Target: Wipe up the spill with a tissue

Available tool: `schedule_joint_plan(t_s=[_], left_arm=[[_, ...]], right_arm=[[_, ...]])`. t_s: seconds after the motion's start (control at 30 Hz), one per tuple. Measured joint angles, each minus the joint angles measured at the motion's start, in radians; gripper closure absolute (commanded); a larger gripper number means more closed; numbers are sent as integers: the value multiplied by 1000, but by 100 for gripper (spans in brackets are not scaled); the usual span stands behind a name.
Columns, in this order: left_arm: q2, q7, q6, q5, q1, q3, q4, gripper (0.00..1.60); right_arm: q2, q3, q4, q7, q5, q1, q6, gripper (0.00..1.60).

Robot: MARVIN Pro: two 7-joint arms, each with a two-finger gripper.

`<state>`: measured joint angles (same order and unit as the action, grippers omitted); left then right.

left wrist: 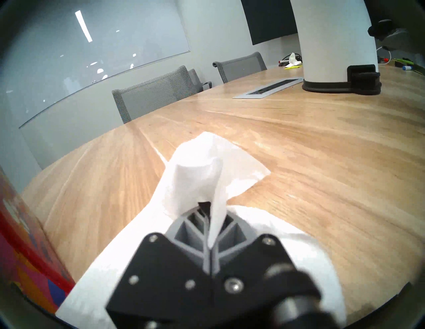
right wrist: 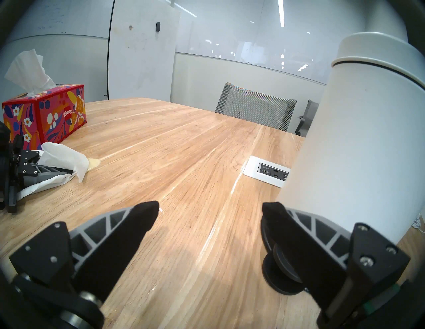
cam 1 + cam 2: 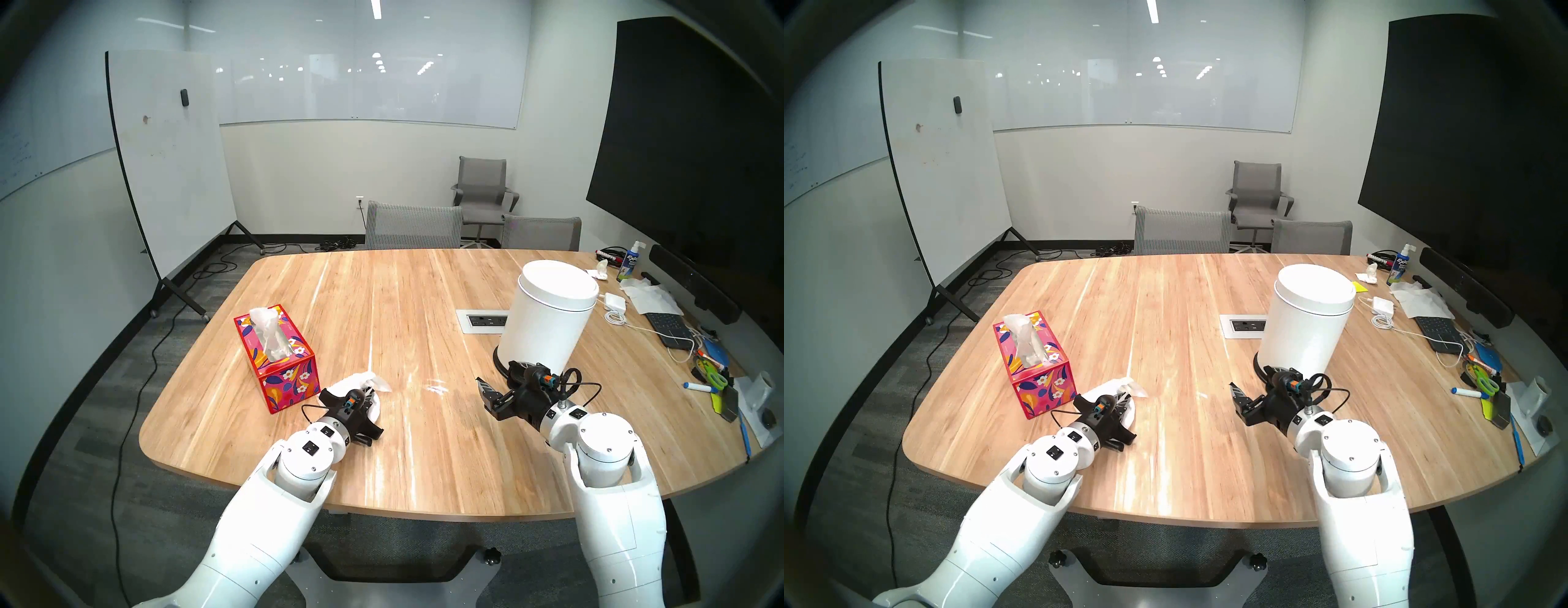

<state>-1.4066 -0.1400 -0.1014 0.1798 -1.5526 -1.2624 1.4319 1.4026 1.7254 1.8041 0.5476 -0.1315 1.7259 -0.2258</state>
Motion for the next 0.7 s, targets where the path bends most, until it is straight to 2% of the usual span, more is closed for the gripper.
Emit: schedule_joint_plan(t_s=[0.33, 0.47, 0.7], left_arm=[[-29, -20, -55, -37, 81, -25, -67, 160], [-17, -49, -90, -54, 83, -44, -21, 160], [27, -92, -87, -63, 40, -60, 65, 160]], right_arm=[[0, 0, 0, 0, 0, 0, 0, 0], [0, 0, 0, 0, 0, 0, 0, 0], [0, 0, 0, 0, 0, 0, 0, 0]])
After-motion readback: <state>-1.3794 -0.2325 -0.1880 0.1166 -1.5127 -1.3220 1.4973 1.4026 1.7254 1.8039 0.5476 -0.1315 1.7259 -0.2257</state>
